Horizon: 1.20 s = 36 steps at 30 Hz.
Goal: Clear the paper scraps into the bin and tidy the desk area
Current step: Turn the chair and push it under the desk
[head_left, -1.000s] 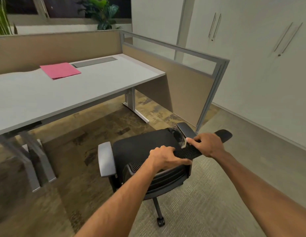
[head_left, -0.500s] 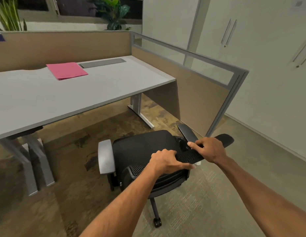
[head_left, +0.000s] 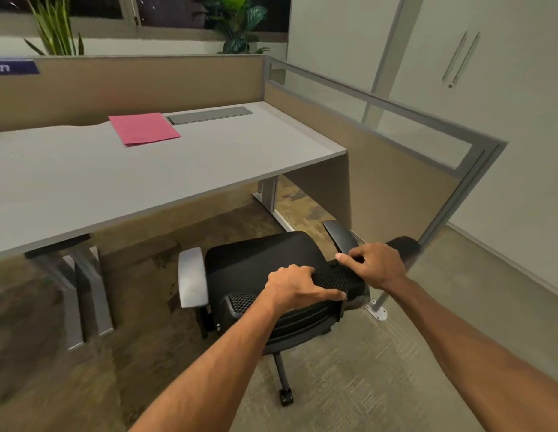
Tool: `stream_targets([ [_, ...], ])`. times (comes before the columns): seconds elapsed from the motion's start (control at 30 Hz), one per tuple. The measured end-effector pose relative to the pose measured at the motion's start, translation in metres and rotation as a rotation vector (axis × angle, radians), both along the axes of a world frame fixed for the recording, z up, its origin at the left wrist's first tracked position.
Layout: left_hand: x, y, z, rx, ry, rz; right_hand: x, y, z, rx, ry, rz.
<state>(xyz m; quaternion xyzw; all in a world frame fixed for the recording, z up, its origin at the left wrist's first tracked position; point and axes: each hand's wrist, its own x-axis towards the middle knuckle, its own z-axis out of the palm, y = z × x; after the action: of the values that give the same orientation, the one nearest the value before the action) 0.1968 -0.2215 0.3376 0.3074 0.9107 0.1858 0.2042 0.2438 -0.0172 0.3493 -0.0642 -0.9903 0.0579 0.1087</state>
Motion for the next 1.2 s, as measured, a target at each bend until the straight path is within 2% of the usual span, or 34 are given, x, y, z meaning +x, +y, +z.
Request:
stream_targets([
  [0.3, -0.046, 0.015, 0.009, -0.066, -0.038, 0.155, -0.063, 0.022, -0.003, -0.045, 0.045, 0.138],
  [0.63, -0.081, 0.030, 0.018, -0.162, -0.049, 0.350, -0.119, 0.034, 0.005, -0.081, -0.019, 0.282],
  [0.93, -0.113, 0.027, 0.017, -0.206, 0.077, 0.447, -0.170, 0.035, 0.001, -0.096, -0.011, 0.329],
  [1.2, -0.142, 0.012, 0.016, -0.178, 0.299, 0.590, -0.217, 0.020, -0.001, -0.062, -0.028, 0.266],
])
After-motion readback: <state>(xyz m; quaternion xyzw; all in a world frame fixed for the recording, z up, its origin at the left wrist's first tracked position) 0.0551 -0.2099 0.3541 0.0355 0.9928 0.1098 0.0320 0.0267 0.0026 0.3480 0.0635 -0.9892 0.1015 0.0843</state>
